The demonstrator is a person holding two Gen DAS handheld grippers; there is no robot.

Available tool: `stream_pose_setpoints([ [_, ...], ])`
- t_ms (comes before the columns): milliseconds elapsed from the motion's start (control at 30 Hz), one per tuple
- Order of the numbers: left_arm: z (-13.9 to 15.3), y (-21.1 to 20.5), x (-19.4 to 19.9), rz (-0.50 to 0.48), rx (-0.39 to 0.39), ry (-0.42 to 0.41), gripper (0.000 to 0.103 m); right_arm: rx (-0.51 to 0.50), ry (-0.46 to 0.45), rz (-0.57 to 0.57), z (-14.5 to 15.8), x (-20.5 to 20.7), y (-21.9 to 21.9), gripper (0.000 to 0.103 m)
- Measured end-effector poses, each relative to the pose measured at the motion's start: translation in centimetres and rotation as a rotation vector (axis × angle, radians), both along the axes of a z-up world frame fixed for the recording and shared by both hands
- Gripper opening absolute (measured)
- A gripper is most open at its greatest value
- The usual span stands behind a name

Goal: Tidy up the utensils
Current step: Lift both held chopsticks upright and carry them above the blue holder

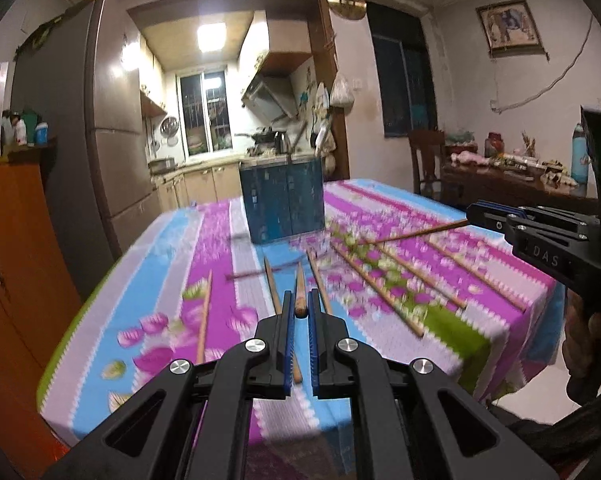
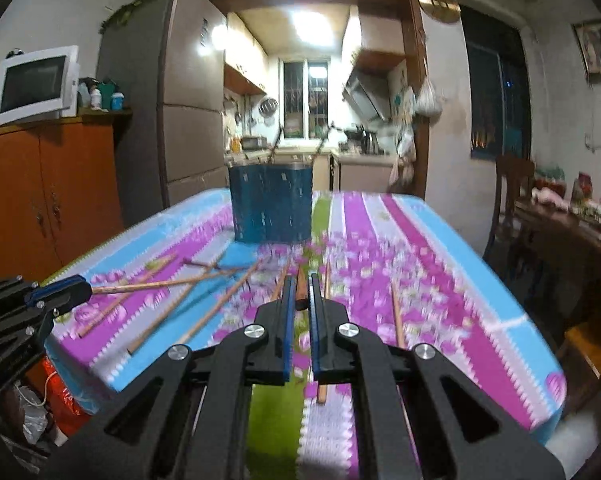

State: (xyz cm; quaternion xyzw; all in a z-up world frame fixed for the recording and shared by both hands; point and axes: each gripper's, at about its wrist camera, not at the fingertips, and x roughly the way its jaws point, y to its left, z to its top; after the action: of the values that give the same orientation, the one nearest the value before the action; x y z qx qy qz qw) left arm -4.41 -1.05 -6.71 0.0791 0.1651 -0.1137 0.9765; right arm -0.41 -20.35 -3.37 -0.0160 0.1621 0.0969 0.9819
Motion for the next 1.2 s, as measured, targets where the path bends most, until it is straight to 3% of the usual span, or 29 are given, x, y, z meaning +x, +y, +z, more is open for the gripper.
stream_pose_setpoints([
  [267,6.0,1.7,0.4,-0.022,-0.072,-0.066,0.008,0.008,-0.072,0.030,3.8,0.6,-0.7,0.005],
  [500,9.7,1.5,0.9,-0.053,-0.077,-0.113,0.008,0.015,-0.107,0.062,6.2,1.1,-1.0,0.005],
  [1200,11.8,1.1,3.4,-0.076,-0.119,-0.058,0.008,0.062,-0.113,0.104,8.7,2.4,-1.7,0.005],
])
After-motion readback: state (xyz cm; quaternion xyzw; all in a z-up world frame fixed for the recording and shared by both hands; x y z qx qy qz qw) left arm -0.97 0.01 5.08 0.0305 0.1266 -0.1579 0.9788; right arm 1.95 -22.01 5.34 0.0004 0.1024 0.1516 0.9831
